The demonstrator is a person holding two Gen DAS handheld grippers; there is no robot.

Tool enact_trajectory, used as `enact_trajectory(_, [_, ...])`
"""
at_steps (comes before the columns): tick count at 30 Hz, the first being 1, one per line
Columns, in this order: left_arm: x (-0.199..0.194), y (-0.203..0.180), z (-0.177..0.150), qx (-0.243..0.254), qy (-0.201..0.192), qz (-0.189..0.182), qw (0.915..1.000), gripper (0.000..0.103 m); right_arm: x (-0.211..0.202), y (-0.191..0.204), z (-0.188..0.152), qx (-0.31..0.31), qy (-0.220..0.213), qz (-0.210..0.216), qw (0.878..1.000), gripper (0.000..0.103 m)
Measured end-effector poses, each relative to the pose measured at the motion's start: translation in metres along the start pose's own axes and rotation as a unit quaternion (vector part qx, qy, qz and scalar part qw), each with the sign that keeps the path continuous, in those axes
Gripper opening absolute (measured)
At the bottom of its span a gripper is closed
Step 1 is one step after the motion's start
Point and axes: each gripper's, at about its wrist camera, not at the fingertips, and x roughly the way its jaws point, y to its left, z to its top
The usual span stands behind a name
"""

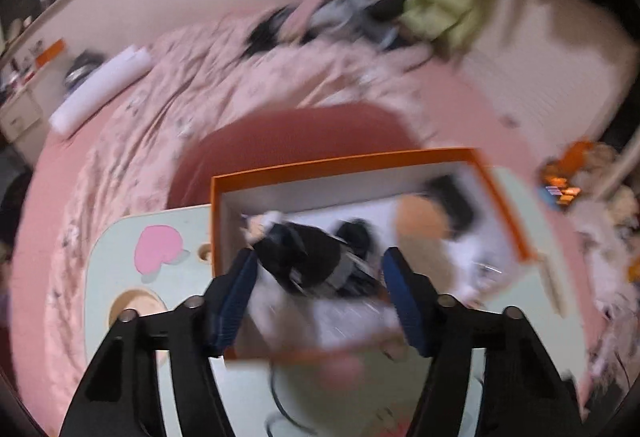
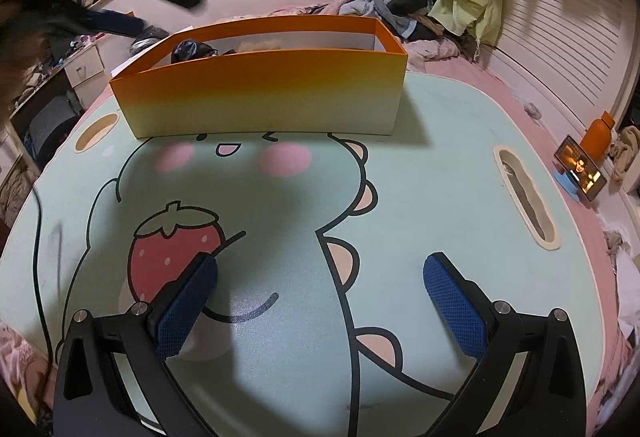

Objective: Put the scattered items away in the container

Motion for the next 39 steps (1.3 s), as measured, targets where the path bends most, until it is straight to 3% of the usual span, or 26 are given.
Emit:
enact_trajectory(4, [0.044, -0.007, 0.003, 0.012, 0.046, 0.003, 0.9989, 0.062, 0.0, 0.001, 0.0, -0.003, -0.001, 0.004, 1.0, 0.103])
enact_trajectory(6, [0.048, -0.012, 0.002, 0.026, 0.032, 0.017, 0.999, 0.059, 0.0, 0.002, -0.001, -0.005, -0.001, 0.007, 1.0, 0.103])
enact_trajectory(8, [0.041, -0.013, 0.002, 0.029, 0.016, -0.002, 0.9995, 0.035, 0.0, 0.002, -0.001, -0.006, -0.002, 0.008, 1.0, 0.103])
enact_trajectory(10, [0.031, -0.01, 0.005, 0.024, 0.011, -0.033, 0.9991, 0.026, 0.001, 0.002, -0.001, -0.006, -0.002, 0.009, 1.0, 0.103])
enact_trajectory(13, [0.005, -0.002, 0.006, 0.008, -0.013, -0.065, 0.9978, 0.024, 0.001, 0.002, -0.002, -0.006, -0.002, 0.008, 1.0, 0.103])
enact_trajectory(18, [-0.069, 0.01, 0.0, 0.001, -0.103, -0.111, 0.9885, 0.024, 0.001, 0.001, -0.001, -0.006, -0.002, 0.008, 1.0, 0.103])
enact_trajectory(20, [-0.096, 0.012, -0.018, 0.011, -0.13, -0.129, 0.983, 0.024, 0.001, 0.001, -0.001, -0.006, -0.002, 0.008, 1.0, 0.103])
enact_trajectory(23, [-0.109, 0.012, -0.059, 0.022, -0.137, -0.14, 0.9804, 0.025, 0.001, 0.001, -0.001, -0.006, -0.002, 0.008, 1.0, 0.103])
enact_trajectory(27, [-0.082, 0.02, -0.111, -0.004, -0.111, -0.156, 0.9815, 0.025, 0.001, 0.0, -0.001, -0.006, -0.002, 0.008, 1.0, 0.103])
enact_trajectory(30, [-0.056, 0.023, -0.136, -0.026, -0.104, -0.136, 0.9849, 0.025, 0.001, 0.0, -0.001, -0.007, -0.002, 0.008, 1.0, 0.103])
enact_trajectory(33, [-0.036, 0.02, -0.154, -0.032, -0.097, -0.113, 0.9883, 0.038, 0.001, 0.0, -0.001, -0.007, -0.002, 0.009, 1.0, 0.103])
enact_trajectory(35, [-0.033, 0.016, -0.164, -0.034, -0.115, -0.095, 0.9883, 0.065, 0.001, 0.0, -0.001, -0.007, -0.002, 0.009, 1.0, 0.103])
enact_trajectory(39, [-0.044, 0.008, -0.179, -0.001, -0.144, -0.084, 0.986, 0.079, 0.001, 0.0, -0.001, -0.007, -0.002, 0.009, 1.0, 0.103])
